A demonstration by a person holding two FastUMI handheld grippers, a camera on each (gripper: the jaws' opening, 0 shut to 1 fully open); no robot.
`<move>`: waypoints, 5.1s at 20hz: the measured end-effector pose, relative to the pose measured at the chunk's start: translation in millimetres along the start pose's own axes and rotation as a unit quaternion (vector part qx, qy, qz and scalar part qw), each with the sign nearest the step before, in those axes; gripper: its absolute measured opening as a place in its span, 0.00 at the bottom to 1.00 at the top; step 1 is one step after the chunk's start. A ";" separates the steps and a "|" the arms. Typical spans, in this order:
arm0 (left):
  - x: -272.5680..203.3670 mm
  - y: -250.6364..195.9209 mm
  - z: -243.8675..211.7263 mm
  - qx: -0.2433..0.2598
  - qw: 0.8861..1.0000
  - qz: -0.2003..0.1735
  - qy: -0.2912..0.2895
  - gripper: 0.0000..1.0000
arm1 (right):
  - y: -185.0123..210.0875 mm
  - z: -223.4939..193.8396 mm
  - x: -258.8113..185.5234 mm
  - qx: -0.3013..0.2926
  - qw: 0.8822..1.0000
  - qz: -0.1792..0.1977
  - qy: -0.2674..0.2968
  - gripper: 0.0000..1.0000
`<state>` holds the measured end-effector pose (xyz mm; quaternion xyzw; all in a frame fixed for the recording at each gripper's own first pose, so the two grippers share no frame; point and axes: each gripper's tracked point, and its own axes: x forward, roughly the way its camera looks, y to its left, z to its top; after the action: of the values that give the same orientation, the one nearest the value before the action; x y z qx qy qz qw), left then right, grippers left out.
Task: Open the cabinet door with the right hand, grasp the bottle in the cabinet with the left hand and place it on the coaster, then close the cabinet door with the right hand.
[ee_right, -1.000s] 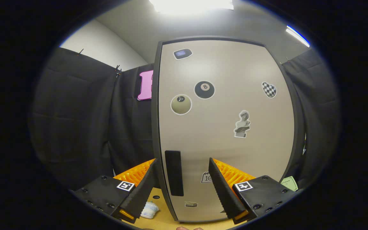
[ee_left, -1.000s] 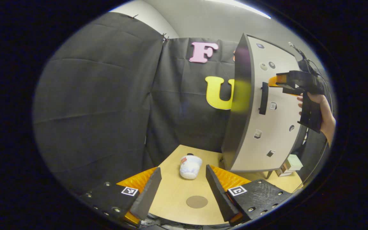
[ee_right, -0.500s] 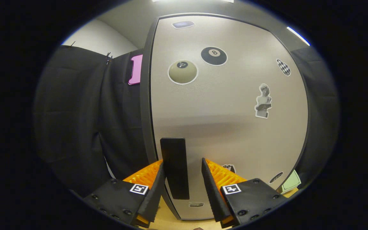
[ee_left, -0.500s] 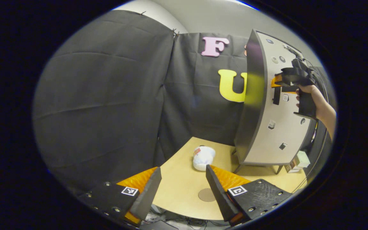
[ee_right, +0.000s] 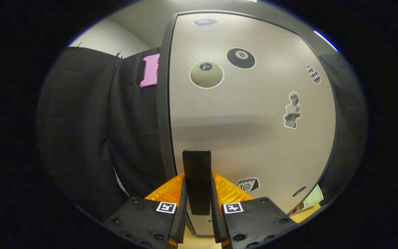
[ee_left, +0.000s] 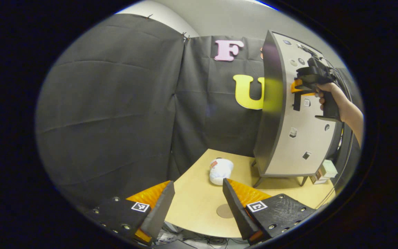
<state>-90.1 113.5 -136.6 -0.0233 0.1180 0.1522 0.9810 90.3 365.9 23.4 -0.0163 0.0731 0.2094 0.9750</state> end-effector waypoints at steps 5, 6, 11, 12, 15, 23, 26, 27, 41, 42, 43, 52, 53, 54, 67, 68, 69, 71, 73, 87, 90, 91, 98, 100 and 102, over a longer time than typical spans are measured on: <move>-4.3 -11.0 10.2 -0.014 1.000 -0.016 -0.012 0.86 | 0.9 -1.3 -2.2 -0.019 1.000 0.019 0.002 0.26; -4.0 -11.0 9.7 -0.009 1.000 -0.014 -0.013 0.86 | 1.9 -1.3 -1.6 -0.019 0.999 0.030 0.001 0.18; 1.8 -20.0 11.1 -0.020 0.999 -0.027 -0.007 0.86 | 1.0 -3.6 -10.1 -0.028 0.997 0.065 0.008 0.13; 0.8 -22.6 12.8 -0.020 0.999 -0.031 -0.009 0.85 | 1.9 -4.3 -15.7 -0.028 0.997 0.070 0.008 0.13; -7.0 -30.2 17.6 -0.006 0.999 -0.035 -0.014 0.84 | 1.5 -3.6 -27.4 -0.036 0.995 0.092 0.007 0.13; -12.1 -61.3 30.5 0.024 0.998 -0.062 -0.021 0.84 | -5.0 -5.5 -52.2 -0.032 0.988 0.151 -0.002 0.13; -14.0 -72.5 33.2 0.037 0.997 -0.069 -0.023 0.84 | -6.4 -6.0 -49.6 -0.024 0.986 0.165 0.001 0.10; -14.4 -75.6 33.0 0.041 0.996 -0.073 -0.023 0.84 | -7.6 -6.0 -50.4 -0.023 0.986 0.168 0.002 0.13; 10.3 -131.5 47.8 0.060 0.989 -0.134 -0.033 0.84 | -25.1 -8.0 -58.6 0.003 0.989 0.144 0.018 0.13; 11.6 -136.5 47.6 0.061 0.988 -0.141 -0.031 0.85 | -26.2 -9.5 -61.0 0.006 0.990 0.140 0.019 0.12; 13.4 -141.1 46.0 0.064 0.987 -0.146 -0.028 0.86 | -27.6 -9.5 -63.2 0.008 0.991 0.134 0.020 0.12; 28.5 -194.9 38.4 0.082 0.975 -0.207 -0.013 0.86 | -47.6 -10.3 -70.1 0.023 0.997 0.067 0.020 0.12; 30.8 -203.4 37.5 0.086 0.973 -0.214 -0.012 0.86 | -49.4 -10.3 -70.7 0.026 0.998 0.060 0.019 0.12; 34.4 -210.5 34.6 0.089 0.971 -0.222 -0.009 0.86 | -51.5 -9.9 -71.3 0.030 0.998 0.051 0.016 0.09; 39.0 -308.1 19.1 0.112 0.945 -0.307 0.007 0.85 | -114.5 -17.0 -96.3 0.060 0.995 -0.078 0.012 0.07; 39.0 -310.7 18.9 0.113 0.945 -0.308 0.006 0.84 | -121.9 -18.0 -98.6 0.063 0.994 -0.087 0.009 0.07; 39.9 -312.6 20.5 0.115 0.945 -0.307 0.005 0.84 | -129.4 -19.0 -100.3 0.064 0.993 -0.096 0.007 0.07; 38.4 -316.9 21.3 0.115 0.945 -0.308 0.006 0.84 | -139.4 -20.8 -105.0 0.068 0.993 -0.101 0.006 0.05; 35.9 -322.2 25.1 0.113 0.943 -0.313 0.003 0.86 | -134.2 -22.0 -107.2 0.076 0.993 -0.086 0.003 0.06; 40.5 -328.8 34.5 0.137 0.933 -0.334 -0.010 0.86 | -177.5 -43.9 -178.9 0.089 0.976 -0.195 0.022 0.04; 51.6 -338.7 52.9 0.128 0.935 -0.331 -0.026 0.86 | -194.3 -49.5 -182.8 0.080 0.973 -0.212 0.033 0.04; 57.1 -344.0 60.7 0.124 0.936 -0.329 -0.030 0.86 | -202.5 -49.3 -179.7 0.079 0.972 -0.218 0.037 0.04; 100.8 -386.6 133.7 0.092 0.938 -0.325 -0.076 0.84 | -256.2 -46.4 -146.9 0.091 0.961 -0.259 0.040 0.00; 115.3 -399.3 151.8 0.090 0.938 -0.321 -0.090 0.84 | -276.0 -46.2 -138.2 0.097 0.956 -0.273 0.039 0.00; 126.8 -412.3 161.9 0.088 0.939 -0.318 -0.095 0.85 | -293.5 -42.1 -130.0 0.102 0.953 -0.285 0.031 0.06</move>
<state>189.0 -228.8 -5.6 0.0412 0.0239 -0.1771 0.9830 87.9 42.9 1.4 0.0565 0.1166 -0.0860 0.9878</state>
